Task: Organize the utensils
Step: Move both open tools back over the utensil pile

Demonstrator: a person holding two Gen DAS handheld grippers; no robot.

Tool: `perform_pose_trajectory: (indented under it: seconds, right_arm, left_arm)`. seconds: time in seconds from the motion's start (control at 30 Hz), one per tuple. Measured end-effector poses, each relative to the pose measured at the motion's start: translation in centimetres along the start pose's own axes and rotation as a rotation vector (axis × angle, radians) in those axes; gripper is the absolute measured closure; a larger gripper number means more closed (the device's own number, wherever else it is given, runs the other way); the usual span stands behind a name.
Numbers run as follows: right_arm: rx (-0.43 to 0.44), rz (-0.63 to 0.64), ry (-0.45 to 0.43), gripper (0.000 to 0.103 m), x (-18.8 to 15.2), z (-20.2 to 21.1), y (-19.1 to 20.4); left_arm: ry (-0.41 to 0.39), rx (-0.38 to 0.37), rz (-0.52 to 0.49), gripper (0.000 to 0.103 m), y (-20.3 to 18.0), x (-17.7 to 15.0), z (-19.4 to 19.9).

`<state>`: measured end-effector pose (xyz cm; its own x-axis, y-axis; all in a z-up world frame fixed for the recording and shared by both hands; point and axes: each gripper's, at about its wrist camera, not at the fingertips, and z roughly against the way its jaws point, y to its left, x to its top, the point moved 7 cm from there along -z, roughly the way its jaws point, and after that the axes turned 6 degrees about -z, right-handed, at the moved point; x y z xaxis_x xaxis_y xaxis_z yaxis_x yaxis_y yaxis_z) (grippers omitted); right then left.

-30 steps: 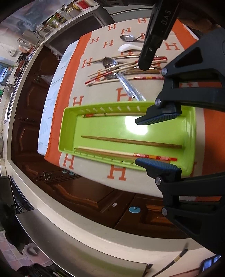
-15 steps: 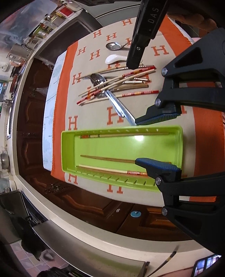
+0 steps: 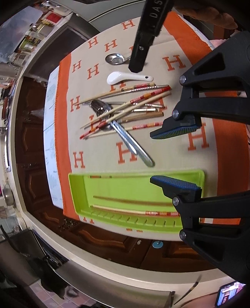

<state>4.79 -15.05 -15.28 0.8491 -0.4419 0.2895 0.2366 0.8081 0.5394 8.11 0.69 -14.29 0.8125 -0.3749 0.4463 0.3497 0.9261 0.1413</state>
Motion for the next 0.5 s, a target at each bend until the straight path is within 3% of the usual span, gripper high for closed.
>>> perform_pose_trajectory:
  seconds: [0.23,0.37,0.5]
  right_arm:
    - [0.010,-0.128,-0.035,0.092,2.0,1.7,-5.6]
    - [0.020,-0.216,-0.051,0.082,3.1,2.2,-8.9]
    - [0.024,-0.276,-0.061,0.081,3.8,2.4,-11.5]
  left_arm:
    - [0.030,-0.028,-0.050,0.067,-3.6,1.0,-1.8]
    - [0.050,-0.064,-0.050,0.067,-4.9,1.5,-3.2]
    - [0.071,-0.116,-0.022,0.067,-5.6,2.2,-4.9]
